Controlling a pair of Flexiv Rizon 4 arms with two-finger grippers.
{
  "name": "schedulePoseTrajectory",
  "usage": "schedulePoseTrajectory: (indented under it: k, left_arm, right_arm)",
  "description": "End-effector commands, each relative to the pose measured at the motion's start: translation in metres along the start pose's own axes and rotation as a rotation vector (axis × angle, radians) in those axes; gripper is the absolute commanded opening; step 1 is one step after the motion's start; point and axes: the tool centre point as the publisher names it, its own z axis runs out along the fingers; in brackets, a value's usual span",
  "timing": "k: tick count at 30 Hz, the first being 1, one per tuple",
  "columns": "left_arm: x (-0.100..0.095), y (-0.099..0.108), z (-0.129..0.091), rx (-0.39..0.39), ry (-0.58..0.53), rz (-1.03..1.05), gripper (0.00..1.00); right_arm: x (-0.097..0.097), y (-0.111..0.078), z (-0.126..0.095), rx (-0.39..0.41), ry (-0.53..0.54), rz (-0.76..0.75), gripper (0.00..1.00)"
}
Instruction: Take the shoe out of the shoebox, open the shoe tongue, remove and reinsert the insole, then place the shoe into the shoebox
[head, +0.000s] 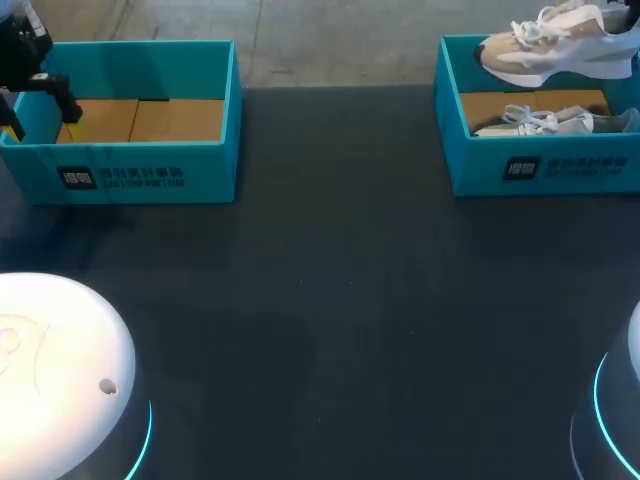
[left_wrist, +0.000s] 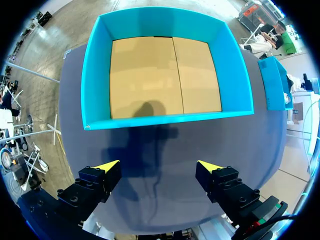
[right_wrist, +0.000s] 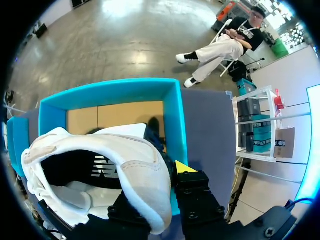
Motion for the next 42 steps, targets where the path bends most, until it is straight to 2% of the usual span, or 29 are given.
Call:
schedulePoseTrajectory:
  k: [1, 10, 24, 31, 42]
  left_arm:
    - [0.000, 0.000, -0.001, -0.001, -0.002, 0.000, 1.00]
    - [0.000, 0.000, -0.001, -0.001, -0.002, 0.000, 1.00]
    - [0.000, 0.000, -0.001, -0.001, -0.002, 0.000, 1.00]
    - [0.000, 0.000, -0.001, -0.001, -0.002, 0.000, 1.00]
    - [0.000, 0.000, -0.001, -0.001, -0.002, 0.000, 1.00]
  right_arm:
    - [-0.002, 0.018, 0.001, 0.027, 0.001, -0.001, 0.00]
    - [-0.002, 0.035, 0.008, 0.036, -0.015, -0.007, 0.00]
    - [-0.009, 0.059, 0.034, 0.042, -0.018, 0.027, 0.00]
    - [-0.009, 0.066, 0.043, 0.027, -0.028, 0.047, 0.00]
    - [-0.003, 0.065, 0.056, 0.007, -0.023, 0.057, 0.00]
